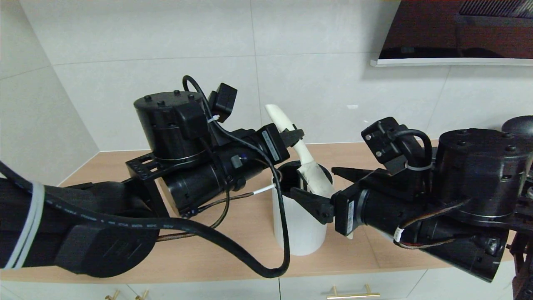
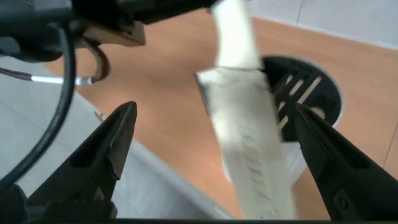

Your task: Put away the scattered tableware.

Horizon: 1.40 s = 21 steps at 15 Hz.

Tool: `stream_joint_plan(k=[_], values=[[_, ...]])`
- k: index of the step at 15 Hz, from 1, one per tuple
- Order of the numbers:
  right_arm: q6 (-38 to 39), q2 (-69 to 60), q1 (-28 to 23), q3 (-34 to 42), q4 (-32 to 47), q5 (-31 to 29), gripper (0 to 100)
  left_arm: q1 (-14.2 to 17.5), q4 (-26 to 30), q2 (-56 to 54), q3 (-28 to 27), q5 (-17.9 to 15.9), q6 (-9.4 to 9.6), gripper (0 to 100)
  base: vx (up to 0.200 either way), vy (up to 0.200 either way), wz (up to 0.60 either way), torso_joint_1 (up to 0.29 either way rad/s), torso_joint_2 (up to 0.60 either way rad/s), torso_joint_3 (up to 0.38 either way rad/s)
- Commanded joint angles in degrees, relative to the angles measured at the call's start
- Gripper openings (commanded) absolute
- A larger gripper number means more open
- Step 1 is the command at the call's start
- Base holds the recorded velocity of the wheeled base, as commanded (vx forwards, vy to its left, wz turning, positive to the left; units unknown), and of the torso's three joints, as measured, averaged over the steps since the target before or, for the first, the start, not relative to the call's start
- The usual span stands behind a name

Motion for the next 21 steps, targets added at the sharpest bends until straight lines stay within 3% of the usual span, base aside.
stream_joint_plan(k=[1, 2, 3, 5, 6, 7, 8, 10, 13, 17, 21], values=[[-0.12, -3.21, -0.14, 0.23, -0.04, -0.08, 100, -0.18, 0.02, -4.31, 0.48, 0.03, 1.01, 0, 0.0, 0.0, 0.0, 0.0, 0.0, 0.0], [-0.12, -5.14, -0.66, 0.23, -0.04, -0.08, 100, -0.09, -0.07, -6.42, 0.83, -0.05, 2.15, 0, 0.0, 0.0, 0.0, 0.0, 0.0, 0.0], [-0.21, -6.02, -1.54, 0.23, -0.04, -0.08, 100, 0.26, -0.6, -6.59, 1.44, -0.32, 4.96, 0, 0.0, 0.0, 0.0, 0.0, 0.0, 0.0], [-0.38, -7.16, -3.74, -0.03, -0.04, -0.08, 100, 2.46, -6.57, -6.06, 3.82, -0.58, 14.01, 0, 0.0, 0.0, 0.0, 0.0, 0.0, 0.0], [-0.3, -7.51, -4.62, -0.21, 0.04, -0.08, 100, 3.51, -10.97, -5.01, 4.43, -1.11, 17.53, 0, 0.0, 0.0, 0.0, 0.0, 0.0, 0.0], [-0.38, -7.51, -4.8, -0.21, -0.04, 0.0, 100, 3.69, -12.46, -4.57, 4.52, -1.2, 18.58, 0, 0.0, 0.0, 0.0, 0.0, 0.0, 0.0], [-0.38, -7.51, -5.15, -0.21, 0.04, -0.08, 100, 3.95, -18.7, -2.81, 4.52, -2.43, 21.22, 0, 0.0, 0.0, 0.0, 0.0, 0.0, 0.0], [-0.38, -7.25, -5.23, -0.12, 0.04, -0.08, 100, 4.3, -24.59, -0.53, 4.96, -4.98, 25.35, 0, 0.0, 0.0, 0.0, 0.0, 0.0, 0.0], [-0.38, -7.16, -6.38, -0.21, 0.04, -0.08, 100, 5.89, -26.79, 1.23, 5.84, -5.5, 33.17, 0, 0.0, 0.0, 0.0, 0.0, 0.0, 0.0], [-0.38, -6.63, -6.47, -0.21, -0.04, 0.0, 100, 5.89, -26.79, 1.41, 6.72, -5.5, 35.28, 0, 0.0, 0.0, 0.0, 0.0, 0.0, 0.0], [-0.38, -6.46, -6.47, -0.12, 0.04, 0.0, 100, 6.33, -26.79, 0.79, 7.24, -5.42, 36.25, 0, 0.0, 0.0, 0.0, 0.0, 0.0, 0.0]])
